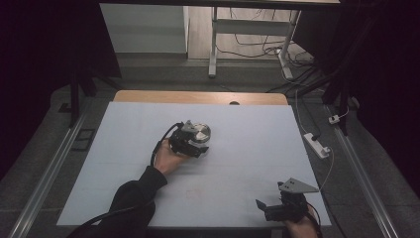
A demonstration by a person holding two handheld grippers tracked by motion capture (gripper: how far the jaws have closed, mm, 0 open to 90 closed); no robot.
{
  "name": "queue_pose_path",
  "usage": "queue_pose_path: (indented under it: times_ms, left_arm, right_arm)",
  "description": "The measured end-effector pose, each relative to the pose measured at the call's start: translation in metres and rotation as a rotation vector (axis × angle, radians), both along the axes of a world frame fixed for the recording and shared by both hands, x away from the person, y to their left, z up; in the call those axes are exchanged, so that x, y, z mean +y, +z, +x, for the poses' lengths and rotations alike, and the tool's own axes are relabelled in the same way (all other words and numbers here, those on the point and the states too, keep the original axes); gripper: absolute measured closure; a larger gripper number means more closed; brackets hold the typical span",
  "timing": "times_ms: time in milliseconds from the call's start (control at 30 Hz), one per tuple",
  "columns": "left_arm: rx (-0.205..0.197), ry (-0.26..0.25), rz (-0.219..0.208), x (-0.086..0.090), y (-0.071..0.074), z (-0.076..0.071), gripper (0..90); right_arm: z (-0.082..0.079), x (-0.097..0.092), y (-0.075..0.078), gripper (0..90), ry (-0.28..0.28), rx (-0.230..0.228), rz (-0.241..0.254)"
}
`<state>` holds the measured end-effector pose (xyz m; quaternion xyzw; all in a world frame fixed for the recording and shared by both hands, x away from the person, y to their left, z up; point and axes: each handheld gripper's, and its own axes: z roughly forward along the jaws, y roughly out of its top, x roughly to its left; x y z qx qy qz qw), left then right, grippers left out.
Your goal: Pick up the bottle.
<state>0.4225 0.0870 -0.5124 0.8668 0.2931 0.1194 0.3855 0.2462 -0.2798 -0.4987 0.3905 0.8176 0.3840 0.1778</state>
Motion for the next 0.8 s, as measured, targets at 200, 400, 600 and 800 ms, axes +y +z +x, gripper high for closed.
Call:
queue_pose_path:
  times_ms: [200, 400, 600, 800]
  left_arm:
    - [0.0, -0.02, -0.009, 0.003, 0.008, -0.01, 15.5]
    - [-0.002, -0.045, -0.033, 0.008, 0.018, -0.026, 15.5]
    - [-0.002, -0.081, -0.053, 0.015, 0.026, -0.043, 15.5]
    - [-0.012, -0.1, -0.051, 0.018, 0.031, -0.058, 15.5]
  right_arm:
    - [0.0, 0.0, 0.0, 0.0, 0.001, -0.002, -0.002]
    - [0.0, 0.0, 0.0, 0.0, 0.002, -0.003, -0.002]
    - [0.0, 0.001, 0.0, 0.0, 0.002, -0.004, -0.004]
    - [-0.001, 0.001, 0.0, 0.0, 0.003, -0.006, -0.005]
